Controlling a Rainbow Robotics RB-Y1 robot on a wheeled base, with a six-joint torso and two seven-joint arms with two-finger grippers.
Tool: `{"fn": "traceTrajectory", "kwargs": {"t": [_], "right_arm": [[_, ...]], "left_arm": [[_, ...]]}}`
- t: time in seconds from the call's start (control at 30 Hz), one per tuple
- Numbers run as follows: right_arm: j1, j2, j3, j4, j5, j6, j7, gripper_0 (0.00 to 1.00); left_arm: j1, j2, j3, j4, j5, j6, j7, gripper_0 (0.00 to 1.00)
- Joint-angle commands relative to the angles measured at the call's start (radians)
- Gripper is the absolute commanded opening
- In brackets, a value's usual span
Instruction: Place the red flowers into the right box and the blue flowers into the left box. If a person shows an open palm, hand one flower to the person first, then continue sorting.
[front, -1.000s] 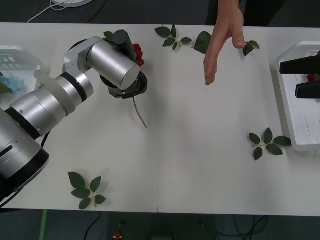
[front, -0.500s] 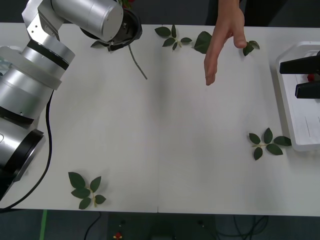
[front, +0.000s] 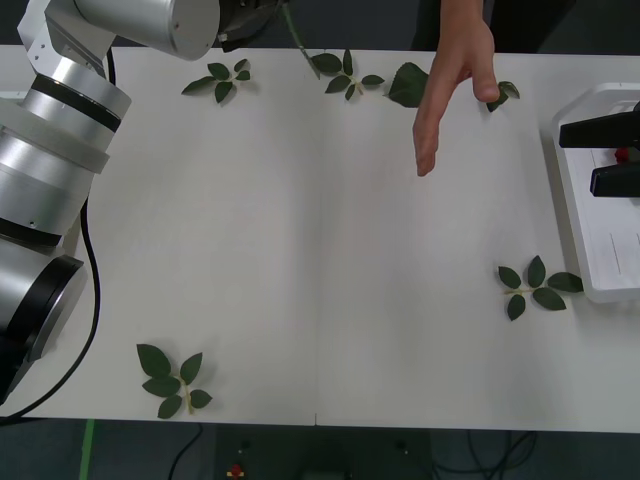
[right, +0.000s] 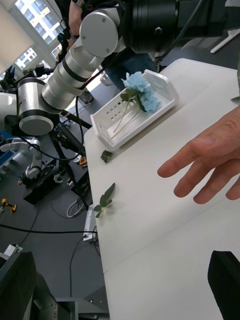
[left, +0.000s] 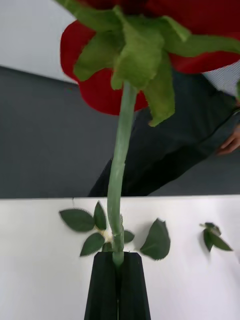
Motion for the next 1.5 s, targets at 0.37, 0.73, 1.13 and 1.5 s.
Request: {"fn": "traceTrajectory", "kwargs": {"t": [0.37, 0.73, 1.13, 1.5], "right_arm": [[0.049, 0.061, 0.021, -0.001, -0.012, -0.002, 0.008, 1.0], [0.067, 0.058, -0.02, -0.004, -0.003, 0.011, 0.008, 1.0], [0.066, 0.042, -0.08, -0.048, -0.014, -0.048, 0.008, 1.0], [0.066, 0.013, -0.108, -0.174, -0.014, -0.146, 0.008, 1.0]], "left_arm": [[0.035, 0.04, 0.089, -0.215, 0.187, -0.032, -0.121, 0.0], [0.056, 0.037, 0.445, -0.597, 0.47, 0.625, -0.127, 0.0], [0.18, 0.038, 0.543, -0.544, 1.082, 0.89, -0.162, 0.0], [0.232, 0.029, 0.394, -0.508, 1.146, 0.792, -0.279, 0.0]]}}
